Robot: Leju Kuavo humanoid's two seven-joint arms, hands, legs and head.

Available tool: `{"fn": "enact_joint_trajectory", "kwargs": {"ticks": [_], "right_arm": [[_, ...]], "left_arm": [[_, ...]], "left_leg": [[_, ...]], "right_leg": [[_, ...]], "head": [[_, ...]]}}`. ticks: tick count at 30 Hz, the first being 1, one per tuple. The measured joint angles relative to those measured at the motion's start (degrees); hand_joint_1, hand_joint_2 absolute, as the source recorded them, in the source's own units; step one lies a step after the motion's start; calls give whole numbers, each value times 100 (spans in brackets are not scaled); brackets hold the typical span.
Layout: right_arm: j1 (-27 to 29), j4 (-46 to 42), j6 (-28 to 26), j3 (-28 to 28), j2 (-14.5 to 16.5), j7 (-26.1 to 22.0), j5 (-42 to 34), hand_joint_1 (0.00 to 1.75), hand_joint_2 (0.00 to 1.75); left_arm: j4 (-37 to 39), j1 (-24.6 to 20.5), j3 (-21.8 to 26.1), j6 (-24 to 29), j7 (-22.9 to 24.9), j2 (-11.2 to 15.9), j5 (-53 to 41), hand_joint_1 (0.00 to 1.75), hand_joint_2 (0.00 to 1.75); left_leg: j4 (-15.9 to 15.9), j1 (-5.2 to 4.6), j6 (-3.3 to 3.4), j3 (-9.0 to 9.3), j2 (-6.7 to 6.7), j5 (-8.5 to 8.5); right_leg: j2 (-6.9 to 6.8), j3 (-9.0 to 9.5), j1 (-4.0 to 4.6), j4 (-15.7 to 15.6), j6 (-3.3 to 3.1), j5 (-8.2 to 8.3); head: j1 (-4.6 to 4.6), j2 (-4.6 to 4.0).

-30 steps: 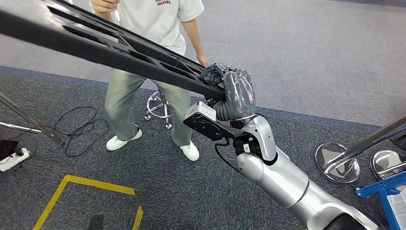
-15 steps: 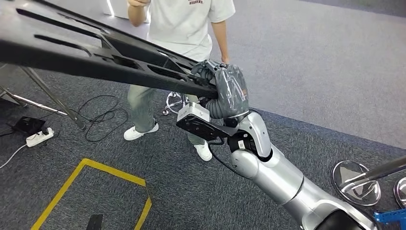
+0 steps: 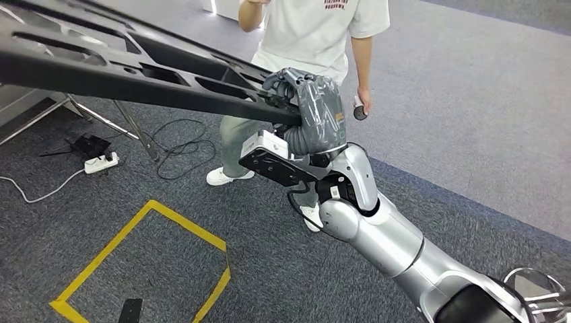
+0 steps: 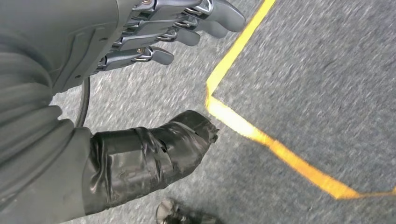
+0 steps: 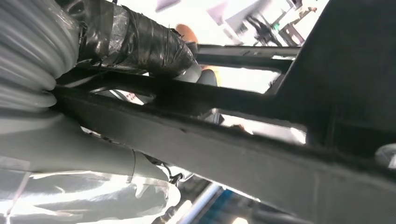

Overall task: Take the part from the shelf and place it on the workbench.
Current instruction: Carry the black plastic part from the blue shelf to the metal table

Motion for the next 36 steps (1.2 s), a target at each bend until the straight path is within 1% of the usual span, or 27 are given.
{"fn": "enact_joint_trajectory", "kwargs": {"ticks": [1, 2, 3, 5, 7, 8, 9, 11, 13, 14, 16, 17, 19, 20, 21, 22, 23, 24, 25, 26, 28, 29, 30, 31, 32, 34, 36], "right_arm": [[-9, 5, 1, 1, 15, 1, 11, 175, 175], [-19, 10, 3, 2, 34, 1, 19, 175, 175], [-35, 15, 5, 2, 55, 1, 22, 175, 175], [-68, 24, 8, 3, 89, 1, 24, 175, 175], [-81, 43, 8, 3, 100, 1, 29, 175, 175], [-81, 56, 7, 3, 101, 1, 33, 175, 175], [-80, 67, 7, 3, 102, -1, 38, 175, 175], [-86, 78, 5, 3, 109, -5, 42, 175, 175], [-102, 81, 2, 3, 122, -8, 43, 175, 175], [-110, 84, 1, 3, 128, -9, 46, 175, 175], [-115, 89, -4, 3, 135, -9, 58, 175, 175], [-111, 91, -6, 3, 135, -8, 61, 175, 175], [-69, 94, -20, 3, 123, -15, 41, 175, 175], [-15, 97, -31, 2, 107, -28, 23, 175, 175], [59, 99, -40, 2, 84, -43, 8, 175, 175], [145, 102, -46, 1, 55, -57, -4, 175, 175], [228, 103, -44, 1, 27, -61, -9, 175, 175], [290, 104, -38, 1, 1, -57, -12, 175, 175], [328, 98, -32, 1, -19, -46, -12, 175, 175], [346, 87, -26, 1, -33, -30, -8, 175, 175], [357, 59, -22, 1, -46, 1, 9, 175, 175], [367, 49, -21, 1, -51, 18, 16, 175, 175], [379, 42, -20, 1, -56, 31, 22, 175, 175], [391, 38, -19, 1, -60, 42, 26, 175, 175], [399, 31, -17, 1, -62, 50, 29, 175, 175], [399, 4, -12, 1, -62, 55, 34, 175, 175], [411, -20, -8, 1, -64, 64, 37, 175, 175]], "left_arm": [[0, 13, -1, -8, 1, 2, -1, 0, 175], [0, 28, -1, -14, 2, 3, -3, 0, 175], [0, 33, -1, -18, 3, 5, -8, 0, 175], [0, 19, -1, -20, 4, 10, -20, 0, 175], [0, 5, -1, -19, 5, 10, -35, 0, 175], [0, 9, -2, -19, 4, 8, -40, 0, 175], [0, 16, -2, -19, 3, 6, -43, 0, 175], [0, 20, -2, -17, -1, 7, -43, 0, 175], [0, 9, -2, -16, -6, 9, -43, 0, 175], [0, 5, -2, -17, -8, 9, -45, 0, 175], [0, 12, -2, -16, 10, 9, -59, 0, 175], [0, 18, -2, -10, 59, 9, -76, 0, 175], [0, 19, -7, 16, 208, 9, -121, 0, 175], [0, 13, -15, 36, 278, 8, -141, 0, 175], [0, 7, -27, 54, 320, 8, -157, 0, 175], [0, 3, -39, 71, 343, 7, -165, 0, 175], [0, 5, -51, 86, 354, 6, -166, 0, 175], [0, 9, -60, 96, 357, 5, -161, 0, 175], [0, 14, -66, 104, 361, 4, -154, 0, 175], [0, 18, -71, 108, 366, 1, -147, 0, 175], [0, 8, -80, 110, 383, -6, -144, 0, 175], [0, 6, -84, 109, 393, -9, -144, 0, 175], [0, 8, -86, 109, 401, -11, -144, 0, 175], [0, 20, -88, 108, 406, -13, -144, 0, 175], [0, 36, -89, 108, 410, -16, -145, 0, 175], [0, 48, -91, 115, 412, -22, -150, 0, 175], [0, 32, -92, 123, 405, -26, -162, 0, 175]], "left_leg": [[-10, 18, -39, -19, -32, 9], [23, 13, -68, -45, 40, -15], [152, 5, -90, -112, 181, -96], [749, -14, -124, -407, 542, -409], [1402, -4, -159, -738, 676, -656], [1501, 2, -170, -789, 700, -648], [1381, 7, -176, -723, 723, -545], [652, -1, -170, -330, 881, -233], [92, -35, -101, -21, 1014, -76], [14, -51, -57, 18, 1021, -86], [13, -56, 14, 29, 904, -86], [1, -49, 43, 42, 854, -84], [-23, -29, 108, 71, 767, -71], [-26, -26, 131, 77, 718, -71], [-24, -26, 148, 78, 663, -72], [-21, -26, 157, 78, 594, -75], [-16, -27, 160, 80, 517, -78], [-9, -26, 159, 84, 441, -82], [-1, -24, 153, 90, 365, -88], [7, -18, 141, 92, 295, -97], [28, -18, 97, 72, 167, -105], [29, -12, 66, 53, 106, -100], [21, -4, 28, 38, 44, -88], [3, 10, -14, 28, -17, -74], [10, 19, -45, 17, -12, -83], [267, 0, -89, -112, 250, -248], [940, -16, -115, -439, 592, -580]], "right_leg": [[-65, 12, -3, -27, -28, 18], [-131, 35, -9, -67, -60, 38], [-200, 57, -17, -109, -93, 57], [-352, 83, -3, -147, -140, 65], [-513, 83, 21, -143, -162, 50], [-590, 83, 27, -140, -164, 42], [-659, 83, 30, -135, -158, 32], [-787, 87, 37, -103, -124, -5], [-879, 86, 65, -59, -68, -55], [-916, 92, 80, -49, -40, -76], [-986, 116, 89, -49, 16, -113], [-949, 116, 74, -12, 50, -156], [-733, -23, 44, 331, 103, -376], [-599, -183, 30, 678, 118, -549], [-525, -382, 29, 1074, 124, -717], [-492, -567, 26, 1413, 126, -822], [-478, -685, 24, 1593, 124, -828], [-466, -697, 21, 1547, 115, -720], [-434, -605, 16, 1290, 101, -523], [-332, -444, 5, 895, 85, -291], [-73, -153, -20, 229, 59, -22], [13, -81, -23, 72, 51, 12], [14, -56, -15, 34, 36, -4], [-40, -44, -9, 17, 11, 5], [-106, -26, -5, -12, -23, 19], [-240, 16, -9, -81, -105, 48], [-387, 36, 10, -103, -159, 45]], "head": [[1, 1], [-3, 0], [-13, 0], [-30, -1], [-35, 0], [-35, 0], [-35, 1], [-35, 1], [-30, -1], [-25, 0], [-19, 1], [-16, 0], [-10, 1], [-6, 1], [-1, 1], [1, 1], [2, 0], [2, 0], [2, 1], [2, 1], [-2, 1], [-3, 0], [-4, 0], [-4, 1], [-4, 1], [-29, 1], [-50, 0]]}}
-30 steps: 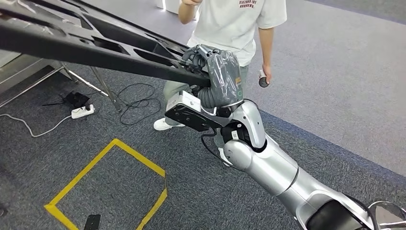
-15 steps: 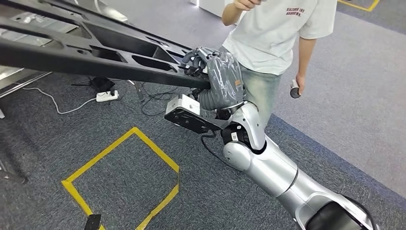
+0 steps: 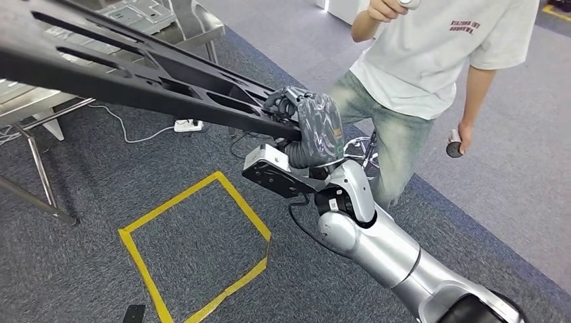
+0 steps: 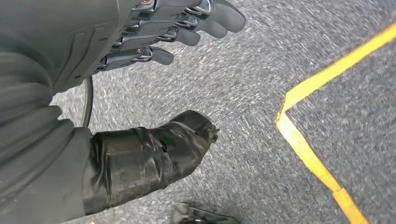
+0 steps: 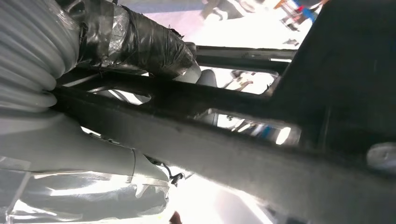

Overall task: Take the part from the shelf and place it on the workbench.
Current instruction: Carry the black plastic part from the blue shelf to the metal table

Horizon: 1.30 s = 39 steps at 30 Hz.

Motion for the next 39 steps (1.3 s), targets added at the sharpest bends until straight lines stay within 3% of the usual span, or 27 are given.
{"fn": "enact_joint_trajectory", "kwargs": {"ticks": [2, 3, 4, 6, 8, 11, 13, 15, 16, 17, 18, 19, 20, 22, 24, 26, 28, 30, 32, 33, 34, 37, 39], "right_arm": [[39, -4, 3, 0, -4, 21, 2, 175, 175], [59, -4, 4, 0, -7, 30, 4, 175, 175], [72, -5, 4, 0, -8, 38, 5, 175, 175], [78, -18, 6, 0, -8, 44, 11, 175, 175], [70, -35, 12, -1, -13, 48, 22, 175, 175], [63, -55, 24, -2, -25, 51, 48, 175, 175], [51, -72, 23, -4, -36, 58, 67, 175, 175], [44, -90, 23, -9, -66, 71, 85, 175, 175], [50, -96, 25, -10, -90, 80, 92, 175, 175], [63, -98, 27, -11, -118, 92, 99, 175, 175], [75, -99, 29, -11, -141, 106, 103, 175, 175], [84, -104, 33, -11, -164, 126, 109, 175, 175], [86, -119, 40, -15, -184, 149, 121, 175, 175], [76, -169, 58, -30, -222, 198, 163, 175, 175], [73, -234, 68, -49, -273, 262, 229, 175, 175], [77, -295, 65, -68, -332, 339, 292, 175, 175], [78, -357, 66, -102, -380, 388, 323, 175, 175], [81, -427, 69, -139, -429, 421, 327, 175, 175], [111, -491, 72, -160, -510, 495, 329, 175, 175], [138, -519, 74, -171, -557, 545, 332, 175, 175], [168, -552, 78, -189, -606, 594, 335, 175, 175], [227, -698, 92, -307, -772, 712, 339, 175, 175], [263, -818, 114, -426, -902, 770, 337, 175, 175]], "left_arm": [[0, -9, -1, 3, -9, -5, -13, 0, 175], [0, -5, -2, 4, -11, -7, -15, 0, 175], [0, -1, -2, 4, -12, -8, -16, 0, 175], [0, -5, -2, 5, -14, -3, -16, 0, 175], [0, -25, -3, 7, -16, 2, -19, 0, 175], [0, -22, -8, 8, -16, 1, -21, 0, 175], [0, -12, -11, 9, -13, 0, -22, 0, 175], [0, -27, -20, 10, -10, -1, -23, 0, 175], [0, -37, -31, 10, -9, -1, -23, 0, 175], [0, -42, -43, 10, -7, -1, -23, 0, 175], [0, -41, -56, 11, -4, -1, -23, 0, 175], [0, -37, -68, 11, -2, -1, -23, 0, 175], [0, -32, -79, 12, -1, -1, -23, 0, 175], [0, -34, -96, 13, 0, -2, -23, 0, 175], [0, -36, -103, 15, -3, -3, -20, 0, 175], [0, -10, -108, 17, -8, -3, -9, 0, 175], [0, 23, -111, 21, -10, -9, 4, 0, 175], [0, 18, -113, 25, -12, -12, 11, 0, 175], [0, 2, -120, 28, -11, -12, 5, 0, 175], [0, 3, -124, 28, -11, -14, 1, 0, 175], [0, 8, -127, 30, -10, -16, -4, 0, 175], [0, 8, -129, 43, -2, -11, 12, 0, 175], [0, -3, -132, 57, 2, -7, 28, 0, 175]], "left_leg": [[561, 6, -22, -279, 104, -177], [561, 6, -25, -276, 123, -121], [346, 4, -22, -159, 151, 21], [-428, -36, 18, 273, 360, 333], [-900, -92, 93, 525, 513, 439], [-967, -89, 182, 541, 367, 442], [-1005, -54, 235, 576, 256, 466], [-1017, -42, 274, 592, 139, 477], [-1014, -42, 288, 590, 72, 479], [-1010, -42, 293, 590, -3, 478], [-1003, -41, 294, 590, -79, 477], [-992, -39, 292, 591, -157, 474], [-977, -36, 285, 592, -234, 469], [-936, -30, 249, 566, -381, 454], [-920, -11, 176, 514, -510, 462], [-943, 19, 91, 481, -618, 490], [-802, 7, 37, 398, -424, 390], [-252, -10, 7, 140, -63, 83], [429, -2, -17, -180, 84, -188], [575, 1, -23, -247, 111, -201], [505, 2, -24, -203, 136, -111], [-536, -34, 17, 356, 377, 323], [-895, -83, 88, 536, 475, 378]], "right_leg": [[-155, 3, 21, 5, -20, -18], [-228, 5, 26, 8, -22, -27], [-296, 8, 30, 14, -17, -38], [-415, 21, 49, 38, 13, -71], [-513, 32, 78, 61, 61, -107], [-636, 62, 94, 69, 138, -154], [-473, -5, 73, 286, 200, -317], [-199, -299, 37, 934, 243, -647], [-132, -492, 26, 1320, 254, -798], [-105, -643, 17, 1598, 263, -868], [-92, -713, 8, 1693, 267, -832], [-76, -679, -2, 1569, 265, -690], [-33, -547, -15, 1250, 257, -474], [231, -212, -53, 505, 236, -151], [417, -59, -58, 173, 214, -92], [322, -35, -44, 120, 163, -73], [187, -1, -57, 50, 90, -36], [51, 18, -51, 16, 41, -23], [-103, 17, -32, 22, 18, -35], [-179, 18, -27, 27, 16, -44], [-252, 18, -25, 36, 20, -55], [-434, 22, -9, 91, 74, -114], [-535, 29, 18, 113, 130, -149]], "head": [[1, -1], [0, -1], [0, -1], [-1, 0], [8, 1], [22, 1], [32, 0], [49, 0], [54, 0], [56, 0], [56, -1], [56, 0], [57, 0], [51, 1], [51, 1], [54, 1], [34, 0], [6, 0], [-5, 1], [-4, 1], [-5, 1], [-7, 0], [1, 0]]}}
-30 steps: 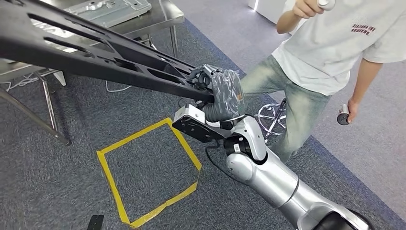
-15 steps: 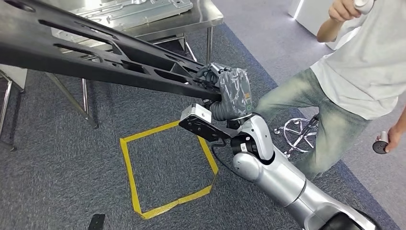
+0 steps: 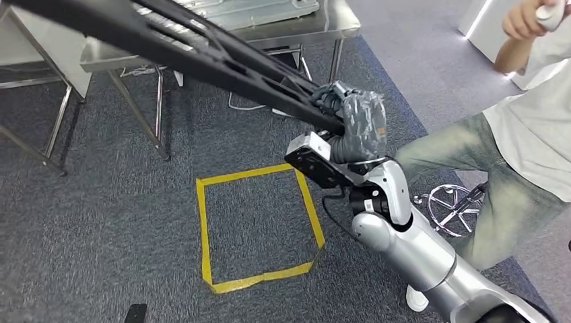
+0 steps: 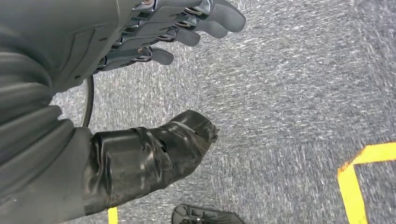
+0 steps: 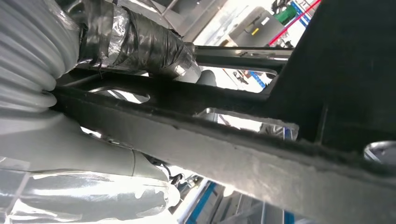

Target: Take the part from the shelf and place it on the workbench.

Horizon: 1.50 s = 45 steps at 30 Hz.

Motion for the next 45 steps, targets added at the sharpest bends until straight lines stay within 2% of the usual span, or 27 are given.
{"fn": "enact_joint_trajectory", "kwargs": {"ticks": [2, 4, 5, 7, 9, 10, 11, 13, 15, 17, 18, 20, 22, 24, 25, 26, 28, 30, 33, 35, 37, 38, 39, 40, 41, 43, 45], "right_arm": [[62, -98, 42, -113, -118, 49, 1, 175, 175], [140, -190, 81, -218, -233, 98, 19, 175, 175], [178, -235, 96, -275, -285, 115, 35, 175, 175], [259, -309, 112, -385, -382, 128, 61, 175, 175], [349, -347, 132, -448, -445, 139, 66, 175, 175], [388, -367, 143, -469, -471, 145, 66, 175, 175], [415, -387, 150, -488, -494, 149, 66, 175, 175], [432, -432, 160, -533, -540, 150, 67, 175, 175], [437, -477, 160, -568, -565, 152, 68, 175, 175], [450, -516, 161, -581, -571, 155, 68, 175, 175], [453, -532, 162, -581, -572, 155, 69, 175, 175], [455, -561, 163, -592, -577, 157, 71, 175, 175], [461, -583, 163, -607, -582, 158, 71, 175, 175], [482, -593, 164, -611, -583, 160, 70, 175, 175], [495, -595, 166, -612, -583, 160, 70, 175, 175], [504, -598, 167, -612, -584, 160, 70, 175, 175], [511, -615, 170, -614, -586, 160, 70, 175, 175], [507, -644, 170, -620, -593, 160, 72, 175, 175], [507, -670, 171, -625, -602, 160, 68, 175, 175], [507, -682, 172, -627, -609, 163, 54, 175, 175], [516, -691, 173, -631, -623, 166, 33, 175, 175], [532, -692, 172, -633, -631, 167, 24, 175, 175], [555, -692, 170, -634, -640, 167, 17, 175, 175], [577, -692, 169, -634, -650, 167, 13, 175, 175], [592, -693, 167, -635, -659, 166, 16, 175, 175], [600, -706, 168, -649, -677, 161, 38, 175, 175], [592, -734, 169, -668, -688, 150, 60, 175, 175]], "left_arm": [[0, 11, -2, 9, 0, 1, 10, 0, 175], [0, 27, -3, 15, 0, 1, 25, 0, 175], [0, 22, -4, 19, 1, 0, 34, 0, 175], [0, 1, -4, 24, 2, 0, 51, 0, 175], [0, -7, -4, 26, 2, 0, 61, 0, 175], [0, -6, -4, 27, 2, 0, 65, 0, 175], [0, -5, -4, 27, 2, 0, 68, 0, 175], [0, -8, -4, 28, 2, 0, 68, 0, 175], [0, -16, -5, 30, 2, 1, 68, 0, 175], [0, -8, -5, 38, 4, 3, 70, 0, 175], [0, 3, -6, 43, 5, 1, 71, 0, 175], [0, 13, -7, 51, 7, 0, 72, 0, 175], [0, -4, -8, 58, 8, 4, 72, 0, 175], [0, -13, -8, 61, 8, 8, 73, 0, 175], [0, -10, -8, 61, 8, 8, 73, 0, 175], [0, -8, -8, 61, 7, 9, 73, 0, 175], [0, -14, -8, 61, 2, 19, 73, 0, 175], [0, -30, -8, 61, -6, 30, 73, 0, 175], [0, -20, -8, 61, -9, 33, 73, 0, 175], [0, -13, -9, 20, -19, 34, 74, 0, 175], [0, -29, -10, -114, -56, 35, 82, 0, 175], [0, -37, -10, -200, -89, 36, 87, 0, 175], [0, -41, -10, -279, -131, 38, 92, 0, 175], [0, -41, -10, -342, -177, 40, 90, 0, 175], [0, -40, -10, -377, -219, 44, 86, 0, 175], [0, -39, -10, -403, -279, 47, 77, 0, 175], [0, -42, -11, -405, -305, 49, 73, 0, 175]], "left_leg": [[-21, -8, 70, 9, -117, 6], [-65, 19, 133, 41, -227, 30], [-88, 34, 167, 58, -278, 45], [-95, 43, 209, 60, -390, 55], [-86, 43, 216, 60, -528, 56], [-77, 43, 214, 60, -606, 54], [-65, 45, 209, 61, -685, 51], [-31, 41, 183, 46, -836, 38], [-12, 46, 127, 1, -965, 45], [-35, 66, 48, -37, -1091, 80], [-29, 71, 15, -54, -1062, 79], [197, 61, -46, -175, -768, -74], [830, 63, -93, -476, -440, -411], [1421, 78, -130, -760, -371, -614], [1462, 83, -143, -774, -355, -573], [1277, 88, -149, -671, -324, -439], [531, 70, -133, -263, -146, -127], [50, 34, -65, -15, -30, -5], [-19, 28, 44, -1, -141, 12], [-61, 47, 107, 23, -209, 38], [-81, 54, 158, 37, -264, 45], [-78, 49, 178, 36, -296, 42], [-75, 43, 189, 37, -332, 30], [-67, 38, 196, 40, -371, 16], [-58, 35, 197, 48, -406, 0], [-41, 35, 183, 75, -467, -33], [-27, 24, 138, 79, -508, -54]], "right_leg": [[-99, 31, 16, -13, 58, -20], [14, 9, -7, 107, 122, -132], [146, -80, -21, 321, 150, -267], [397, -426, -43, 1045, 183, -620], [454, -720, -51, 1585, 201, -751], [464, -729, -56, 1552, 199, -647], [490, -632, -64, 1303, 191, -454], [708, -286, -91, 511, 161, -71], [905, -86, -101, 74, 139, 49], [849, -61, -91, 27, 99, 48], [777, -46, -95, -2, 65, 65], [628, -12, -112, -69, -20, 97], [488, 0, -97, -89, -69, 102], [343, -3, -91, -83, -79, 93], [271, -4, -91, -76, -74, 84], [203, -3, -93, -63, -63, 72], [78, -1, -82, -24, -22, 31], [-22, 3, -53, 9, 34, -8], [-100, 24, -43, 5, 129, -31], [102, -43, -73, 182, 189, -173], [375, -333, -91, 799, 218, -503], [432, -528, -92, 1183, 222, -657], [453, -686, -92, 1477, 224, -730], [460, -757, -92, 1579, 219, -688], [463, -715, -92, 1448, 206, -539], [488, -388, -85, 728, 149, -140], [525, -111, -61, 141, 93, 20]], "head": [[8, 0], [16, 0], [23, 0], [37, 0], [39, -1], [39, 0], [40, -1], [39, -1], [35, -1], [32, -1], [34, -1], [13, -1], [-9, -1], [-10, 0], [-10, 0], [-11, -1], [-12, -1], [2, -1], [22, 0], [32, 0], [51, 1], [56, 1], [58, 1], [58, 0], [59, -1], [59, 0], [57, 1]]}}
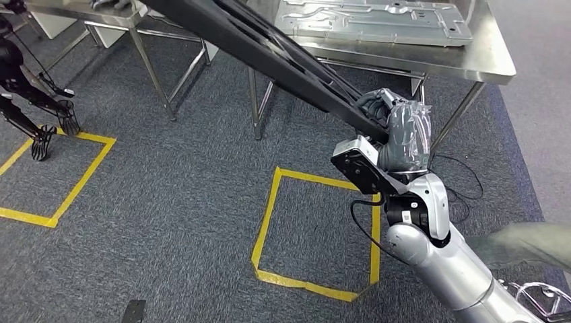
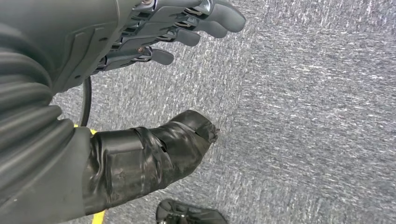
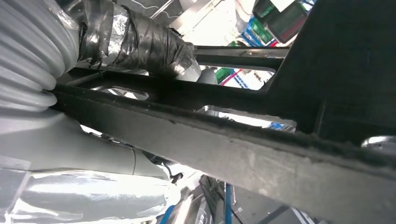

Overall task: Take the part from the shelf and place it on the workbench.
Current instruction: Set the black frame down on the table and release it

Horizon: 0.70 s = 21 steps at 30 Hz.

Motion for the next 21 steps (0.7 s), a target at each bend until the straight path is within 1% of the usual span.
{"fn": "enact_joint_trajectory", "kwargs": {"ticks": [1, 2, 4, 5, 6, 7, 8, 9, 10, 11, 12, 13, 14, 15, 16, 17, 18, 19, 20, 21], "right_arm": [[-3, -14, 1, -8, -2, -2, 8, 175, 175], [-6, -26, 3, -11, -3, -2, 14, 175, 175], [-6, -52, 7, -20, -7, 10, 34, 175, 175], [-9, -65, 8, -25, -10, 17, 47, 175, 175], [-12, -81, 9, -30, -13, 25, 60, 175, 175], [-14, -93, 10, -34, -15, 34, 70, 175, 175], [-16, -101, 10, -36, -16, 47, 78, 175, 175], [-12, -107, 10, -37, -16, 65, 80, 175, 175], [-6, -110, 7, -38, -17, 90, 77, 175, 175], [2, -115, -1, -41, -19, 115, 47, 175, 175], [10, -122, -11, -46, -20, 133, -17, 175, 175], [16, -131, -25, -54, -22, 138, -118, 175, 175], [17, -142, -46, -67, -23, 125, -249, 175, 175], [19, -157, -70, -84, -25, 104, -368, 175, 175], [21, -173, -96, -105, -31, 85, -457, 175, 175], [23, -194, -124, -128, -39, 72, -507, 175, 175], [26, -215, -142, -147, -49, 71, -520, 175, 175], [30, -233, -154, -163, -64, 75, -520, 175, 175], [31, -250, -163, -179, -81, 78, -516, 175, 175], [32, -262, -173, -195, -98, 81, -515, 175, 175]], "left_arm": [[0, 4, -1, -2, -6, 1, -1, 0, 175], [0, 7, -2, -3, -8, 3, -1, 0, 175], [0, 16, -3, -4, -9, 11, -1, 0, 175], [0, 13, -4, -4, -9, 16, -2, 0, 175], [0, 9, -6, -4, -9, 23, -2, 0, 175], [0, 7, -8, -7, -9, 28, -2, 0, 175], [0, 6, -10, -9, -8, 32, -1, 0, 175], [0, 13, -13, -11, -7, 35, 1, 0, 175], [0, 23, -15, -14, -5, 37, 4, 0, 175], [0, 33, -16, -14, -4, 37, 8, 0, 175], [0, 40, -17, -15, -4, 39, 12, 0, 175], [0, 45, -18, -15, -4, 41, 15, 0, 175], [0, 47, -20, -15, -5, 43, 17, 0, 175], [0, 42, -26, -17, -8, 46, 18, 0, 175], [0, 37, -34, -21, -12, 49, 19, 0, 175], [0, 33, -43, -25, -16, 50, 20, 0, 175], [0, 30, -50, -28, -19, 52, 24, 0, 175], [0, 35, -53, -30, -22, 52, 28, 0, 175], [0, 39, -55, -31, -23, 53, 33, 0, 175], [0, 38, -57, -31, -25, 54, 36, 0, 175]], "left_leg": [[-3, 0, -29, -5, -13, -4], [-10, -2, -63, -7, -21, -4], [6, 4, -128, -1, -5, -28], [116, 7, -161, -43, 27, -84], [338, 11, -190, -148, 62, -186], [673, 21, -216, -320, 97, -319], [1054, 26, -236, -538, 114, -453], [1375, 32, -251, -743, 123, -526], [1535, 38, -263, -878, 132, -495], [1470, 45, -269, -903, 145, -347], [1194, 52, -270, -819, 162, -108], [810, 55, -267, -667, 185, 127], [471, 40, -260, -504, 206, 275], [225, 25, -230, -376, 221, 322], [101, 9, -194, -303, 226, 284], [64, -6, -145, -267, 222, 216], [35, -2, -89, -233, 212, 172], [9, 4, -47, -192, 201, 142], [-12, 10, -2, -134, 194, 108], [-33, 18, 37, -68, 184, 74]], "right_leg": [[13, 50, 17, -104, -19, -15], [11, 63, 31, -135, -31, -26], [-2, 117, 8, -183, -75, -17], [-12, 159, -11, -216, -106, -17], [-24, 206, -29, -243, -136, -23], [-34, 245, -29, -255, -159, -44], [-41, 277, -29, -256, -176, -73], [-46, 312, -29, -255, -181, -106], [-48, 356, -30, -254, -177, -145], [-49, 410, -32, -252, -166, -191], [-50, 477, -37, -251, -149, -244], [-53, 546, -41, -252, -126, -304], [-55, 592, -35, -253, -94, -361], [-57, 620, -27, -258, -58, -408], [-61, 647, -14, -271, -20, -441], [-62, 669, -3, -280, 15, -450], [-64, 695, -3, -272, 41, -447], [-65, 691, -7, -207, 64, -437], [-60, 612, -14, -39, 83, -433], [-55, 453, -18, 226, 99, -466]], "head": [[-2, 0], [-3, 0], [-3, 0], [-10, -1], [-16, -1], [-24, -1], [-29, -1], [-29, -1], [-28, -2], [-29, -2], [-29, -2], [-28, -1], [-33, -1], [-37, 0], [-33, 0], [-30, 0], [-22, 1], [-11, 1], [-1, 1], [11, 1]]}}
